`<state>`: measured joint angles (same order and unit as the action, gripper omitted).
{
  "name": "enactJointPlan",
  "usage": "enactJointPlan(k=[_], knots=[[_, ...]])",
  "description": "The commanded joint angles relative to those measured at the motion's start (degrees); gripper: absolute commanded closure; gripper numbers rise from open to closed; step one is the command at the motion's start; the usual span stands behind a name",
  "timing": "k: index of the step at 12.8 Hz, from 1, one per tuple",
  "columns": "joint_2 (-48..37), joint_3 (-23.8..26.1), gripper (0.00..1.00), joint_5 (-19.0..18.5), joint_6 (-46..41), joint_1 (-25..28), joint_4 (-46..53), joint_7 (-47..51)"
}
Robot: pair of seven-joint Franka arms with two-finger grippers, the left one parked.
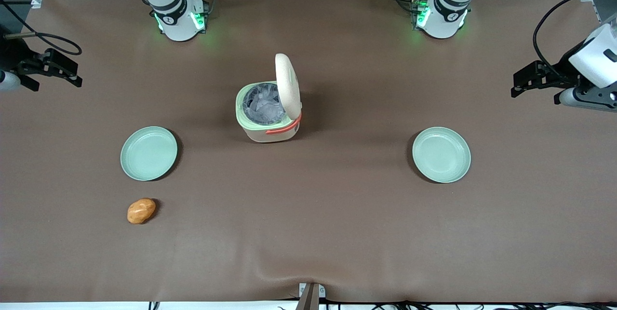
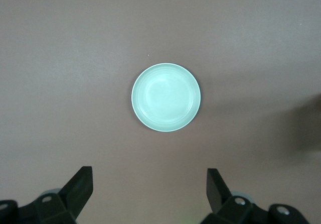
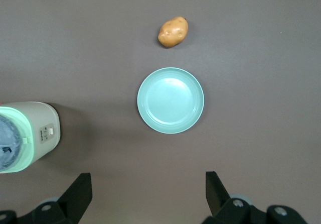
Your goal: Press rice cooker button with right arm
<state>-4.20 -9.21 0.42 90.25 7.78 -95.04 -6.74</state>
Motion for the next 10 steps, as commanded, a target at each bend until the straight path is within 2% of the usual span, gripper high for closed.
enactJointPlan(k=[1, 10], knots=[[1.6, 0.2, 0.00, -0.2, 0.1, -0.1, 0.8, -1.1], [1.7, 0.3, 0.00, -0.1, -0.7, 0.1, 3.0, -0.9]])
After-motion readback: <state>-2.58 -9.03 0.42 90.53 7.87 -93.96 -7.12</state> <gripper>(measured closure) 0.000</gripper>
